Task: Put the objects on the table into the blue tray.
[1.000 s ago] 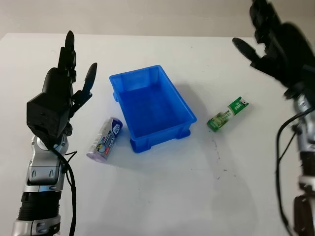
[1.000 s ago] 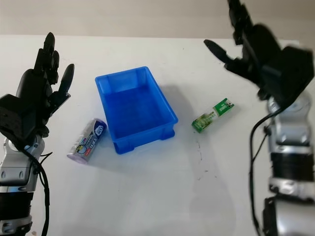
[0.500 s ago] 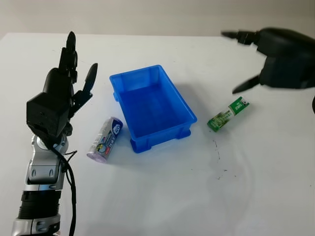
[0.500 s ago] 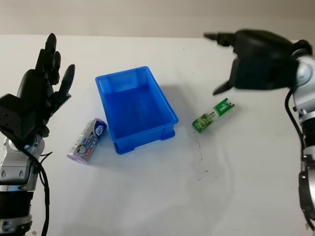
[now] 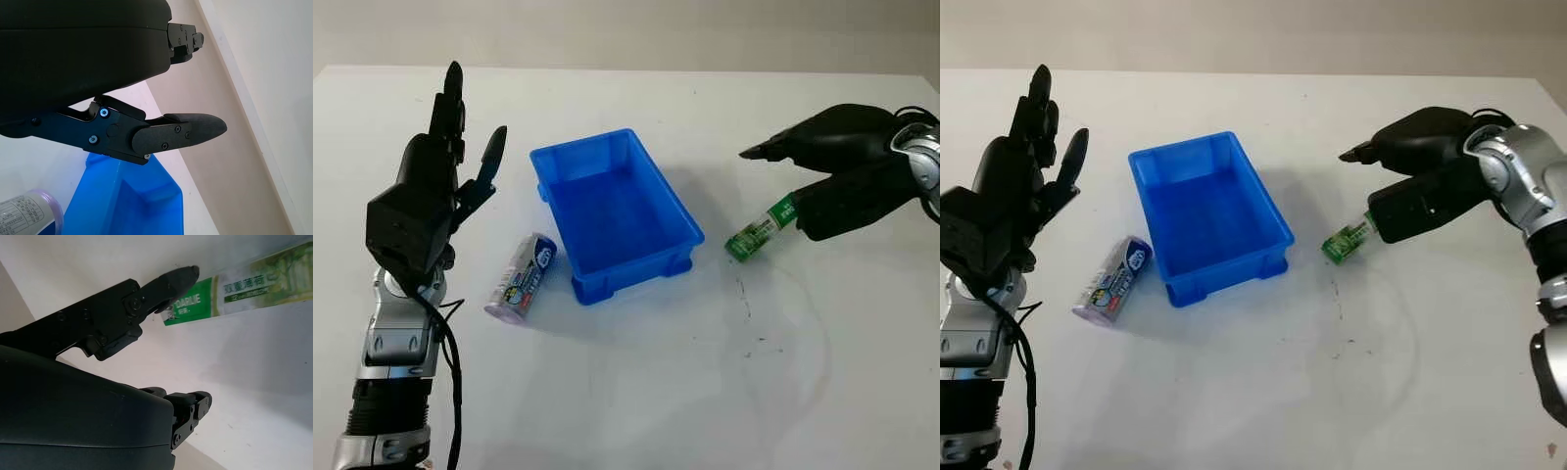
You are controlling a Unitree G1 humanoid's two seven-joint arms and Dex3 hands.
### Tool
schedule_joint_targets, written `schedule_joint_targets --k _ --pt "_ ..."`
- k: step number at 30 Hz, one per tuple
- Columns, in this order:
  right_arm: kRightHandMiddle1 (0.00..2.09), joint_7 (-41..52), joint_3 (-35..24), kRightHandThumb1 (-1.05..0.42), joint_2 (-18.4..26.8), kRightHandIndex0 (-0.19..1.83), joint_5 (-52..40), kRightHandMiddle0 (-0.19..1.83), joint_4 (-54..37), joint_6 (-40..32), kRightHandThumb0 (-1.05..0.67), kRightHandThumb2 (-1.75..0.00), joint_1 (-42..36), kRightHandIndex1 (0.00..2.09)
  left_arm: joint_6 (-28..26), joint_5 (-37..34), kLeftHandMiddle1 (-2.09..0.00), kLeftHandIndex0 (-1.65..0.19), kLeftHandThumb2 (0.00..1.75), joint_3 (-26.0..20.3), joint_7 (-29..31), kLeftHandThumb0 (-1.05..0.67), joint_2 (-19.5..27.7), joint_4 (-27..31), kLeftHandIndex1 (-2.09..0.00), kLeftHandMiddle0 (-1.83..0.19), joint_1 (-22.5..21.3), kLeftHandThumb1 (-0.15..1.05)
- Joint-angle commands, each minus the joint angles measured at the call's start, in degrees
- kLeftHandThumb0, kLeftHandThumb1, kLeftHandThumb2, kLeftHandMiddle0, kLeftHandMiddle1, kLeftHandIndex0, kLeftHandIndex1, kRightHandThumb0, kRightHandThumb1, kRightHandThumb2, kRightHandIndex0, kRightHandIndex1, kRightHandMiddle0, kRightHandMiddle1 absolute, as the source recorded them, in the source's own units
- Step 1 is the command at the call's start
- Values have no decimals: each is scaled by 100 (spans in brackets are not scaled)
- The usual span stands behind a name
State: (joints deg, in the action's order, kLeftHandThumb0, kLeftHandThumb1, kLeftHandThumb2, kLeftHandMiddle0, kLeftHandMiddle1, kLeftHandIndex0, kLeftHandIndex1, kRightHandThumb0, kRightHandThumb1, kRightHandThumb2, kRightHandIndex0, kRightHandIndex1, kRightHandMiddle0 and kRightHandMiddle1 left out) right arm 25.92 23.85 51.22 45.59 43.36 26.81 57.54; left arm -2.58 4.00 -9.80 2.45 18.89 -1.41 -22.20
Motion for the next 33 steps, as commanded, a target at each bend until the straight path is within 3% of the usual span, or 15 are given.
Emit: schedule_joint_targets --k 1,12,19,20,21,22,25,31,33 --pt "9 14 -122 -81 35 30 -201 34 -141 56 -43 -6 -223 11 6 -7 -5 6 51 -9 -7 -62 26 8 -6 6 -70 105" --pt "10 -719 -451 -81 126 45 -730 51 -142 652 -31 -5 -1052 13 69 -8 -5 6 50 -15 -1 -62 48 -17 -6 6 -55 105" --pt "15 -1547 -539 -83 126 56 -725 60 44 1166 -35 -6 -1549 18 34 -50 -5 7 50 -4 26 -62 47 0 -5 7 -48 105" --pt "24 -1623 -540 -84 121 54 -717 56 76 1216 -35 -6 -1580 22 39 -27 -5 7 50 6 19 -62 59 0 -5 6 -44 105" --pt "46 -1761 -520 -84 107 49 -662 45 125 1256 -35 -6 -1622 32 16 -12 -5 6 51 9 7 -62 60 11 -5 6 -44 105" --pt "82 -1927 -490 -86 91 38 -594 27 187 1317 -33 -6 -1654 56 11 -17 -5 6 51 3 8 -62 55 8 -5 6 -47 105" --pt "125 -2468 -387 -91 47 17 -334 11 338 1450 -29 -5 -1729 110 -11 -47 -5 7 50 -10 26 -63 45 5 -5 7 -53 105" --pt "177 -3781 -30 -96 -93 10 397 12 649 1501 -27 -6 -1716 186 -107 -36 -6 6 49 -18 -4 -64 33 80 -6 6 -40 105" --pt "188 -4014 69 -96 -127 13 562 15 680 1431 -28 -5 -1667 198 -143 -22 -6 6 49 -18 -14 -64 36 111 -6 6 -32 105"
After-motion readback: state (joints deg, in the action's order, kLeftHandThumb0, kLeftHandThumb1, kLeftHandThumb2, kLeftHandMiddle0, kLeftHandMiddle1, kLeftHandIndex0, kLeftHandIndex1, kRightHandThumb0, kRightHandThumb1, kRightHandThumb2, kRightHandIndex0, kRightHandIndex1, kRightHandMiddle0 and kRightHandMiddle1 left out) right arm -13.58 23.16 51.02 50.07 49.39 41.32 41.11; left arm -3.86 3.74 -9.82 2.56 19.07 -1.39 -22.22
